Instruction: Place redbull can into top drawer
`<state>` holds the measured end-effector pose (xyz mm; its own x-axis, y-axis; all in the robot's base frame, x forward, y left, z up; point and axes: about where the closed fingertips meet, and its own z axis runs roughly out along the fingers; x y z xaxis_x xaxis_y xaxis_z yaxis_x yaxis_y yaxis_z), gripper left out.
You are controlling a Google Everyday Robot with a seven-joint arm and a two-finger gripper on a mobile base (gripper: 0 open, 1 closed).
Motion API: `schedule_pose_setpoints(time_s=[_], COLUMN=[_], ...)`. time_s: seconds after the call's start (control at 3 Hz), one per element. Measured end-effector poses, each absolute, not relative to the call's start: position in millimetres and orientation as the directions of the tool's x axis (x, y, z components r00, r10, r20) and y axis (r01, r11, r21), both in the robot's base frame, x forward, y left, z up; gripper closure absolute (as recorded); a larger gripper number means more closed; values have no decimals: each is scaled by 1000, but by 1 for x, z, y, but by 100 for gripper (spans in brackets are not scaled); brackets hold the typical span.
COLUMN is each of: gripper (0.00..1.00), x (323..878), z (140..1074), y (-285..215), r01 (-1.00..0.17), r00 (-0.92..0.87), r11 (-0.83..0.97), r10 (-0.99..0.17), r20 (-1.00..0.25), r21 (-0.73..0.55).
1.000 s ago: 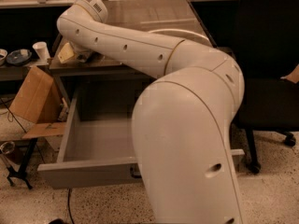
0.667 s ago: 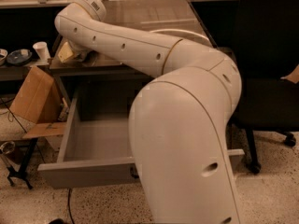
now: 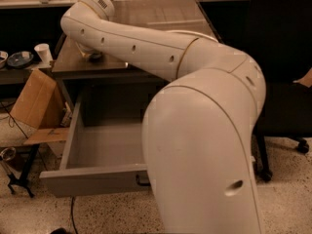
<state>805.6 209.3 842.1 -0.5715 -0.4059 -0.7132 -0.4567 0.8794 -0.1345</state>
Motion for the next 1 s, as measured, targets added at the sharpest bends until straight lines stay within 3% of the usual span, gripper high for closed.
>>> schedule_pose_setpoints(time_s=[0.33,1.0], gripper=[100,100], x=[798,759], z=[866,939], y=[186,129], r01=[-434,-453], r00=[-520,-356], r11=[882,847], r10=[-414,-458], r20=[-747,-815], r21=[-186,-278])
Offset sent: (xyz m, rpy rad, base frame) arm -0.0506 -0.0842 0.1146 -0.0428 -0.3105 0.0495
